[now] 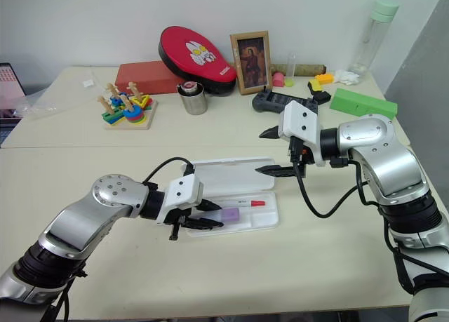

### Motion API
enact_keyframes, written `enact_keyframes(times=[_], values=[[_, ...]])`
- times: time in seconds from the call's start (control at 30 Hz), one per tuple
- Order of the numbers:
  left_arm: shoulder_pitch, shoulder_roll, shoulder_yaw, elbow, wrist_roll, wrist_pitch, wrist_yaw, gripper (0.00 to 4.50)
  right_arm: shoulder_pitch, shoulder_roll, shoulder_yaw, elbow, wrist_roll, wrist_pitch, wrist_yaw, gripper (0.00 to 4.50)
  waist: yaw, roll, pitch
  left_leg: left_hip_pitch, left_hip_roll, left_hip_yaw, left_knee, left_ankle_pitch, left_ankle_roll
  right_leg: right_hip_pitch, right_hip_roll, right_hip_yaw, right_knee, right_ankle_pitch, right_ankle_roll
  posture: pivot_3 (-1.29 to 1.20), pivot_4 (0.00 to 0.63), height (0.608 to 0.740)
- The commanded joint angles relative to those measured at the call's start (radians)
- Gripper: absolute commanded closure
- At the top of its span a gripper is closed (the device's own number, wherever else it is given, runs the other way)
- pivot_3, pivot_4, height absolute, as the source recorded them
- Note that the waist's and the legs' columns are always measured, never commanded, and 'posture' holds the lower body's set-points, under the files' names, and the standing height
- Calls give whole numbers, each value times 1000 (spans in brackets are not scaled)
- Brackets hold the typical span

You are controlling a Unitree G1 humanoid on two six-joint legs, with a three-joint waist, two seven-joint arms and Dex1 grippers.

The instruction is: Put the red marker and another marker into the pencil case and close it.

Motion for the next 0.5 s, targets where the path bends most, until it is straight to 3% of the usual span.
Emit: enact_keyframes(times=[0.03,0.2,0.5], values=[[13,-4,-6,-14,18,-35,-16,3300,-8,-12,-38,-33,7,0,-5,570,0,0,0,0,0,0,0,0,0,0,0,0,0,0,0,0,150,740],[15,-30,-13,7,48,-56,-2,3300,-5,-26,-39,-36,10,2,5,570,0,0,0,0,0,0,0,0,0,0,0,0,0,0,0,0,150,740],[14,-50,-9,11,69,-68,2,3300,92,-161,-56,-97,42,-31,130,570,5,0,0,0,0,0,0,0,0,0,0,0,0,0,0,0,150,740]])
